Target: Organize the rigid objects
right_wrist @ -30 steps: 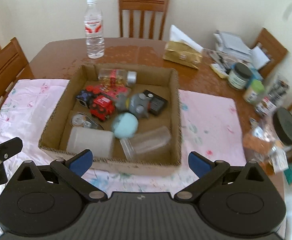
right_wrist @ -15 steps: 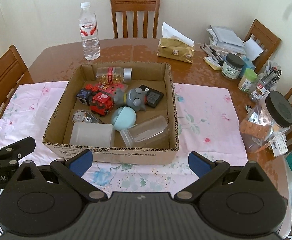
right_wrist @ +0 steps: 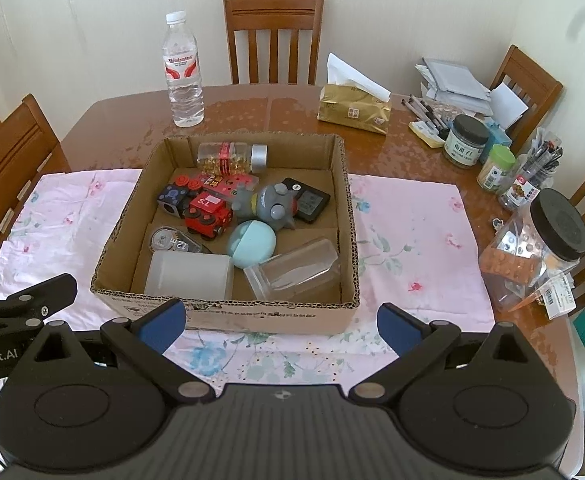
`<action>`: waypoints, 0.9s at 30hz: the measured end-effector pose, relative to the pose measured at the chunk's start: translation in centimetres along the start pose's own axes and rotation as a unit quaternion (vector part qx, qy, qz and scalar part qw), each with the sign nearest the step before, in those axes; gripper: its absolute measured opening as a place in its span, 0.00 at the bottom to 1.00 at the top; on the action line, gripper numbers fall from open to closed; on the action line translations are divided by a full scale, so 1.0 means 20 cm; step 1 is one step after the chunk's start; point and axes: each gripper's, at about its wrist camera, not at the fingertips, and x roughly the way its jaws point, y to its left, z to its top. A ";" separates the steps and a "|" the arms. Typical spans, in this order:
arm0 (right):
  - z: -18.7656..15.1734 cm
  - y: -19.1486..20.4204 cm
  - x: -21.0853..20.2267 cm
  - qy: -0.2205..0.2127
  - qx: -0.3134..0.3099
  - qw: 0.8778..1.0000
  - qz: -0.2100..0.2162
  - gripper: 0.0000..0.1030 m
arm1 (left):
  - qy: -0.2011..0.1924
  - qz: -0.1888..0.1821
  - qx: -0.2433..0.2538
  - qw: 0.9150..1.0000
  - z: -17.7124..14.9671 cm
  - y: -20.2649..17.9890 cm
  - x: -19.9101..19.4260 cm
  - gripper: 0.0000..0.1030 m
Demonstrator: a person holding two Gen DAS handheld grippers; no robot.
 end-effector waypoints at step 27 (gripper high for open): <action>0.01 -0.01 -0.02 -0.007 0.004 1.000 -0.002 1.00 | 0.006 0.003 0.001 1.000 0.00 -0.01 0.01 0.99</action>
